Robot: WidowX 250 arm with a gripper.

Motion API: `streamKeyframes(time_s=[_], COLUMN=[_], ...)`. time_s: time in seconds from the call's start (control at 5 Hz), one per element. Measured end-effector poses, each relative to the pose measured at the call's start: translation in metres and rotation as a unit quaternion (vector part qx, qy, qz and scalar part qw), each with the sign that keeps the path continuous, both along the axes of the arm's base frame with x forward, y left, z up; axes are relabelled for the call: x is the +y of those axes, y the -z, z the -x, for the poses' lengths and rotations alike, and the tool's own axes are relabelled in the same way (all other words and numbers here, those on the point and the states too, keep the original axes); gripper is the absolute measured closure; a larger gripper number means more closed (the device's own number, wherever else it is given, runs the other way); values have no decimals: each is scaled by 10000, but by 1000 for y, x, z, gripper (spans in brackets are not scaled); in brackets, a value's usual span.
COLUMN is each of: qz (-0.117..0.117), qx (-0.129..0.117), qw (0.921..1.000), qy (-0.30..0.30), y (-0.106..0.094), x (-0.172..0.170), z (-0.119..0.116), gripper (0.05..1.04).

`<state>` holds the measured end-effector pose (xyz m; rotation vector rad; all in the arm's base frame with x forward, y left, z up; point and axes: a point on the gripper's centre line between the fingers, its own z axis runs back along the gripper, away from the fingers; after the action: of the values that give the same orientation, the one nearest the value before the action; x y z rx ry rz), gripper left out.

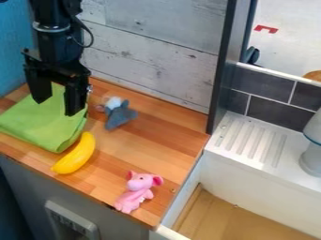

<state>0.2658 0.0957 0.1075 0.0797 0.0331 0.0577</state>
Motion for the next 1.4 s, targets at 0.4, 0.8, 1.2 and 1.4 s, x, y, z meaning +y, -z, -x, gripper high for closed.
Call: streamKeyframes(time_s=[0.4,0.8,1.2,1.4], qz=[88,204,473,498], qx=[-166,71,235,322], qw=[9998,9993,9967,9962], qy=[-76,-314,-610,-641], y=[16,53,76,81], x=[-2,-2,-8,-9], z=[-10,-17,-21,-20], gripper=[83,83,83,83])
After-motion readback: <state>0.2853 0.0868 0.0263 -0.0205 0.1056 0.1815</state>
